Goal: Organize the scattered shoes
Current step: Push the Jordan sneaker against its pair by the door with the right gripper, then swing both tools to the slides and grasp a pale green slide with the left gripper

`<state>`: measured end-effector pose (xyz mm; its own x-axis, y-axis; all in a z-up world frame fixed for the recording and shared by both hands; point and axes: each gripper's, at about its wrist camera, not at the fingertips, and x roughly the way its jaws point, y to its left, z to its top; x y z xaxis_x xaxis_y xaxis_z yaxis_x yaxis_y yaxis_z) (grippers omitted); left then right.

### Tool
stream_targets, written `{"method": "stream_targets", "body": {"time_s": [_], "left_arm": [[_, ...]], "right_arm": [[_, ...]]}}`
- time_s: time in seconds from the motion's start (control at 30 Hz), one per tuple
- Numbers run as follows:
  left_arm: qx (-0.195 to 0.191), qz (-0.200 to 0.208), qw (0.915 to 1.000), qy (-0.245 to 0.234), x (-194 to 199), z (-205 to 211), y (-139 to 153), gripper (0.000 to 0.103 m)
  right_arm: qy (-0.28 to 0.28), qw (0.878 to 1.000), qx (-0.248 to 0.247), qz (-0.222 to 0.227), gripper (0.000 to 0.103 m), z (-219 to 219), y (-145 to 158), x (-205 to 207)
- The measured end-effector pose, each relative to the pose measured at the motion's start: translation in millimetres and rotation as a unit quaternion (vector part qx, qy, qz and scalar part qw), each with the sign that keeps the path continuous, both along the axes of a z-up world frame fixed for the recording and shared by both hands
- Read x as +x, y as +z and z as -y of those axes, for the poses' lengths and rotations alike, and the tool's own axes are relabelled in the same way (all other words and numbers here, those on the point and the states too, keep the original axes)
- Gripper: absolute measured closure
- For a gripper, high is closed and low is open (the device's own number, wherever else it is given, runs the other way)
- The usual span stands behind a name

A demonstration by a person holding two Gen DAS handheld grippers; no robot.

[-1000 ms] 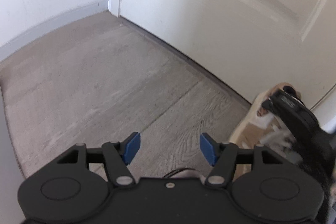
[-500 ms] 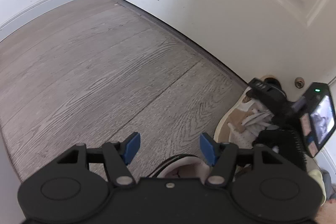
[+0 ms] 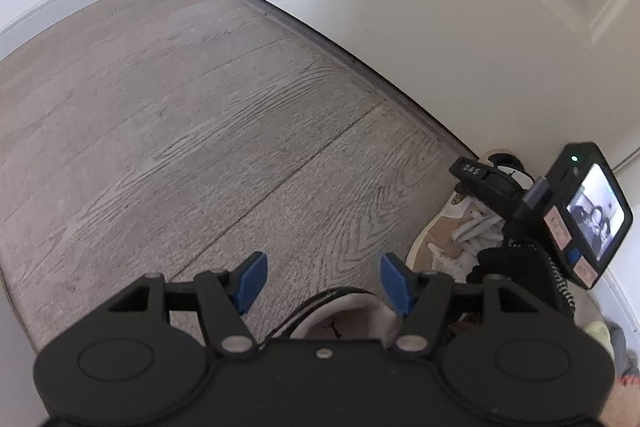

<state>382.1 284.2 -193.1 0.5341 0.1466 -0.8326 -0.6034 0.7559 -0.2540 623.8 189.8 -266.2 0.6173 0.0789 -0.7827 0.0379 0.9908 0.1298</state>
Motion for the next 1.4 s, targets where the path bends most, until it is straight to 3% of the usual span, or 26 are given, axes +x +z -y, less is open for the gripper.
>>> {"method": "stream_targets", "body": {"time_s": [0.17,0.3,0.43,0.6,0.8,0.87,0.93,1.07,1.17,1.4], "left_arm": [[-0.011,0.001,0.9999,0.006,-2,-5,-1,0.039],[-0.004,-0.003,1.0,0.006,-7,-8,1,0.039],[-0.01,-0.003,0.9999,0.002,-10,-15,6,0.039],[-0.005,-0.002,0.9993,-0.037,-11,-19,26,0.039],[0.012,0.031,0.9899,-0.137,-14,5,63,0.039],[0.003,0.041,0.9884,-0.146,-15,15,67,0.039],[-0.038,0.063,0.985,-0.156,-14,41,68,0.039],[-0.04,0.08,0.9753,-0.202,-14,95,68,0.039],[-0.041,0.083,0.9691,-0.229,-20,125,63,0.039],[-0.047,0.087,0.952,-0.29,-36,230,20,0.039]], "right_arm": [[0.019,1.0,-0.01,-0.021,0.015,-3,3,10],[0.002,0.999,0.017,-0.042,0.015,5,10,20],[-0.007,0.997,0.031,-0.063,0.015,-1,21,2],[-0.01,0.997,0.053,-0.052,0.015,13,53,-17],[-0.031,0.998,0.057,-0.021,0.013,84,132,-87],[-0.046,0.998,0.041,-0.006,0.011,128,164,-119],[-0.049,0.998,0.026,0.003,0.01,164,186,-145],[-0.058,0.997,-0.032,0.026,0.008,258,224,-202],[-0.086,0.995,-0.041,0.036,0.008,302,229,-224],[-0.099,0.992,-0.011,0.078,0.008,362,191,-272]]}}
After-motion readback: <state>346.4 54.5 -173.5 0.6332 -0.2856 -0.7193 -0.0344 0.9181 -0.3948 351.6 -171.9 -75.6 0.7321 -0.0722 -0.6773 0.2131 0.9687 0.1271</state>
